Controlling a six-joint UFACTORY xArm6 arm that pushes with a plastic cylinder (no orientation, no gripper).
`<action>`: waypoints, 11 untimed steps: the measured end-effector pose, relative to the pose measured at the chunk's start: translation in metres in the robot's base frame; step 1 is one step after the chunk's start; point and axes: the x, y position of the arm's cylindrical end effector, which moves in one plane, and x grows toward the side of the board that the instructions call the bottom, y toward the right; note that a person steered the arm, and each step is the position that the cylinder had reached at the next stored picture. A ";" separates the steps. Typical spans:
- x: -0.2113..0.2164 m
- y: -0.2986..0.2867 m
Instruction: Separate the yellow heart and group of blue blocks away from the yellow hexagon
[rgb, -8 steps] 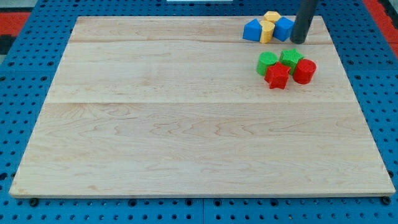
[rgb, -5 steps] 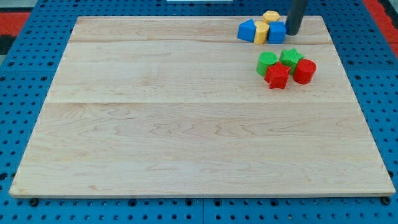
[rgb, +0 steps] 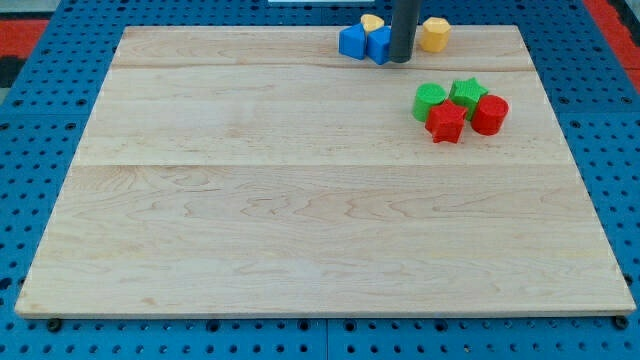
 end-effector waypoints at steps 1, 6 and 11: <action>-0.008 -0.001; -0.029 0.074; -0.029 -0.237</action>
